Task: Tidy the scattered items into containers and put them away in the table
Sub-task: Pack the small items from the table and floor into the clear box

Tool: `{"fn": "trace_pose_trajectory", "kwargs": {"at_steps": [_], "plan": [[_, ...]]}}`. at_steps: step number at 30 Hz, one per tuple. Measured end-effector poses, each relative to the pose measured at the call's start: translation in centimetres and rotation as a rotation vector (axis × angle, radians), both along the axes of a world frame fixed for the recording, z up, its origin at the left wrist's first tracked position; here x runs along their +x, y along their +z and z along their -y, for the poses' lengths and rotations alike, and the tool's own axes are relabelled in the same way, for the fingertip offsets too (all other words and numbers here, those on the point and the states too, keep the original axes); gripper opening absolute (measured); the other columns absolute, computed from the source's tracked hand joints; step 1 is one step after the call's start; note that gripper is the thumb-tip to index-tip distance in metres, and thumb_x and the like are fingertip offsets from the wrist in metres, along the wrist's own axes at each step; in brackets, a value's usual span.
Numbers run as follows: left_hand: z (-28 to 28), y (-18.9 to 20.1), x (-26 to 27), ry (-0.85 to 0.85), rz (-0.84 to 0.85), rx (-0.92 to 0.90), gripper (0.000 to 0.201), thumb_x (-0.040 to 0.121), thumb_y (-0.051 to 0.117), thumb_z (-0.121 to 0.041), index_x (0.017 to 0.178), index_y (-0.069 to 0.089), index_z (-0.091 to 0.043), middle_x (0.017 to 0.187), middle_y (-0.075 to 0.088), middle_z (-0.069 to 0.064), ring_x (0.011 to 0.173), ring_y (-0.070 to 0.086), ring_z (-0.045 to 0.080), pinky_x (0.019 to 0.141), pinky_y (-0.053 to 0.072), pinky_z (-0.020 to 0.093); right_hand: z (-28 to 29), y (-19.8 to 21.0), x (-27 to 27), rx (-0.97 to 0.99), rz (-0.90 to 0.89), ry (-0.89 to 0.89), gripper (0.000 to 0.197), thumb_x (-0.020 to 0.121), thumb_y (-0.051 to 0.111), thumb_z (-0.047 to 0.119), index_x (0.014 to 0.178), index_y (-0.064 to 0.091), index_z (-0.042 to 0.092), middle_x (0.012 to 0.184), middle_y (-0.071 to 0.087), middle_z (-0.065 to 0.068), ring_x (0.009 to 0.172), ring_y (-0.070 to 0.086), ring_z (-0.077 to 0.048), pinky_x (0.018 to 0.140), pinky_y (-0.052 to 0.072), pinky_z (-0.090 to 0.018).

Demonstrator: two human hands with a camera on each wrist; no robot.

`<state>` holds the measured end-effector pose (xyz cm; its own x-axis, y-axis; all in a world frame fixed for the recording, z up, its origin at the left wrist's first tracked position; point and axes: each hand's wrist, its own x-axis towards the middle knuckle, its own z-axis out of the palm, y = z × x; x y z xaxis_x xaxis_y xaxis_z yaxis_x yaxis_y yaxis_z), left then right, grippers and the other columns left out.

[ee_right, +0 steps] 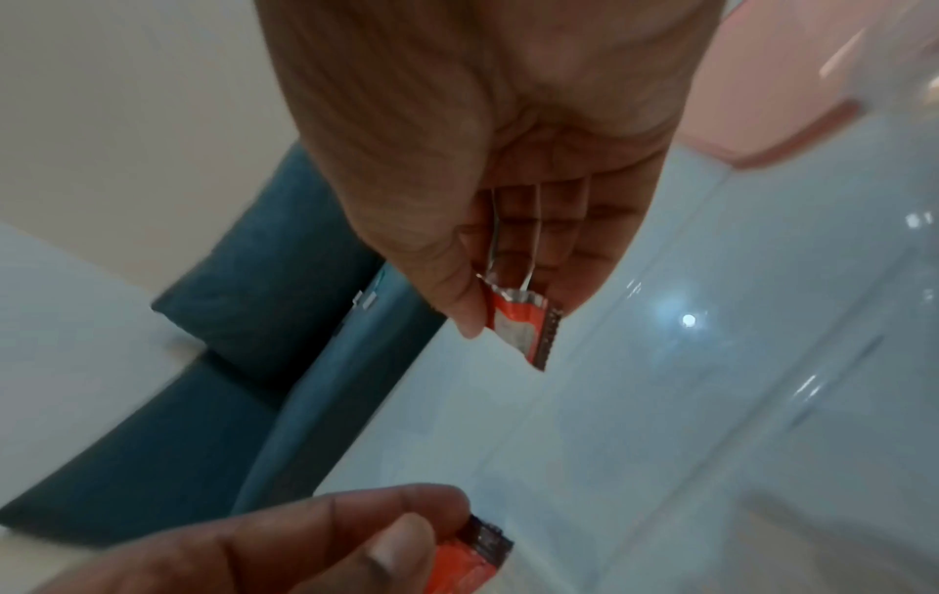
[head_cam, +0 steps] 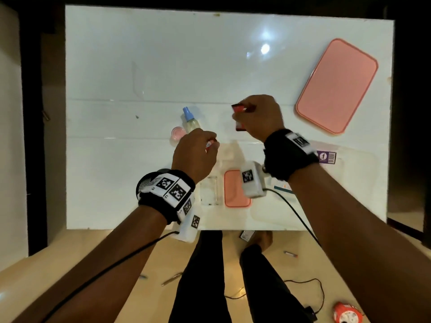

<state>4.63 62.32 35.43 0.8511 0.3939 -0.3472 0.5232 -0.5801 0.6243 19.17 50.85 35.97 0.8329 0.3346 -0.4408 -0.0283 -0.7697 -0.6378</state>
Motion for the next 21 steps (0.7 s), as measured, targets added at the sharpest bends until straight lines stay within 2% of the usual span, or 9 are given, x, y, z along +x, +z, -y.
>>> {"fn": "trace_pose_trajectory", "kwargs": {"at_steps": [1,3,6,7,10,12,17,19,21], "plan": [[0.2,0.3,0.0,0.010,0.031,-0.031,0.024,0.094,0.055,-0.026,0.111,0.069,-0.017,0.107,0.067,0.000,0.102,0.060,0.018,0.081,0.039,0.020,1.5,1.0,-0.8,0.064,0.018,-0.084,0.005,0.073,0.073,0.024,0.078,0.072,0.024,0.060,0.064,0.012,0.063,0.064,-0.003,0.070,0.051,-0.025],[1.1,1.1,0.3,0.021,0.101,-0.105,0.023,0.094,0.056,-0.021,0.111,0.069,-0.015,0.106,0.068,0.001,0.098,0.062,0.017,0.086,0.046,0.027,4.9,3.1,-2.2,0.170,0.041,-0.235,0.006,0.071,0.073,0.023,0.077,0.072,0.025,0.062,0.067,0.011,0.059,0.068,-0.005,0.071,0.057,-0.032],[3.7,2.5,0.9,-0.031,0.176,-0.147,0.023,0.091,0.057,-0.015,0.109,0.071,-0.015,0.102,0.069,0.001,0.091,0.064,0.016,0.086,0.051,0.034,10.9,4.7,-3.8,0.094,0.086,-0.337,0.011,0.075,0.075,0.018,0.083,0.072,0.026,0.071,0.069,0.012,0.064,0.066,0.004,0.074,0.054,-0.020],[4.8,2.8,1.1,-0.059,0.197,-0.157,0.023,0.090,0.058,-0.013,0.108,0.072,-0.015,0.101,0.070,0.002,0.090,0.064,0.017,0.084,0.052,0.033,13.1,4.6,-4.3,0.031,0.093,-0.358,0.013,0.075,0.076,0.019,0.084,0.072,0.027,0.073,0.069,0.012,0.068,0.066,0.002,0.076,0.054,-0.022],[9.1,3.5,1.5,-0.154,0.208,-0.189,0.025,0.086,0.060,-0.012,0.107,0.073,-0.016,0.100,0.070,0.000,0.091,0.064,0.017,0.084,0.049,0.027,18.7,3.2,-5.7,-0.072,0.029,-0.445,0.012,0.071,0.080,0.022,0.079,0.071,0.027,0.073,0.071,0.007,0.073,0.069,-0.018,0.079,0.057,-0.038],[11.8,3.6,1.6,-0.197,0.170,-0.175,0.026,0.085,0.063,-0.012,0.109,0.072,-0.018,0.102,0.068,-0.001,0.093,0.062,0.016,0.083,0.045,0.022,20.7,1.8,-6.2,-0.118,-0.005,-0.445,0.013,0.071,0.081,0.021,0.079,0.072,0.024,0.074,0.070,0.005,0.076,0.068,-0.021,0.079,0.055,-0.035],[16.9,2.8,2.1,-0.264,0.054,-0.089,0.028,0.084,0.067,-0.020,0.113,0.069,-0.020,0.111,0.068,0.000,0.101,0.062,0.021,0.088,0.049,0.032,22.3,-0.5,-6.1,-0.134,-0.053,-0.343,0.016,0.074,0.079,0.020,0.087,0.075,0.026,0.078,0.071,0.004,0.077,0.066,-0.015,0.075,0.051,-0.026],[18.2,2.1,2.4,-0.333,-0.022,0.058,0.028,0.085,0.066,-0.029,0.113,0.068,-0.025,0.110,0.068,-0.003,0.101,0.062,0.024,0.088,0.049,0.039,21.9,-1.1,-5.9,-0.122,-0.080,-0.276,0.017,0.075,0.078,0.019,0.090,0.075,0.025,0.084,0.073,0.003,0.077,0.065,-0.012,0.074,0.048,-0.022],[18.9,1.8,2.6,-0.396,-0.082,0.229,0.028,0.086,0.063,-0.038,0.112,0.066,-0.027,0.110,0.068,-0.002,0.102,0.059,0.026,0.085,0.047,0.041,21.3,-1.6,-5.8,-0.090,-0.099,-0.213,0.016,0.075,0.075,0.018,0.090,0.075,0.024,0.085,0.074,0.002,0.079,0.066,-0.013,0.078,0.052,-0.025]]}}
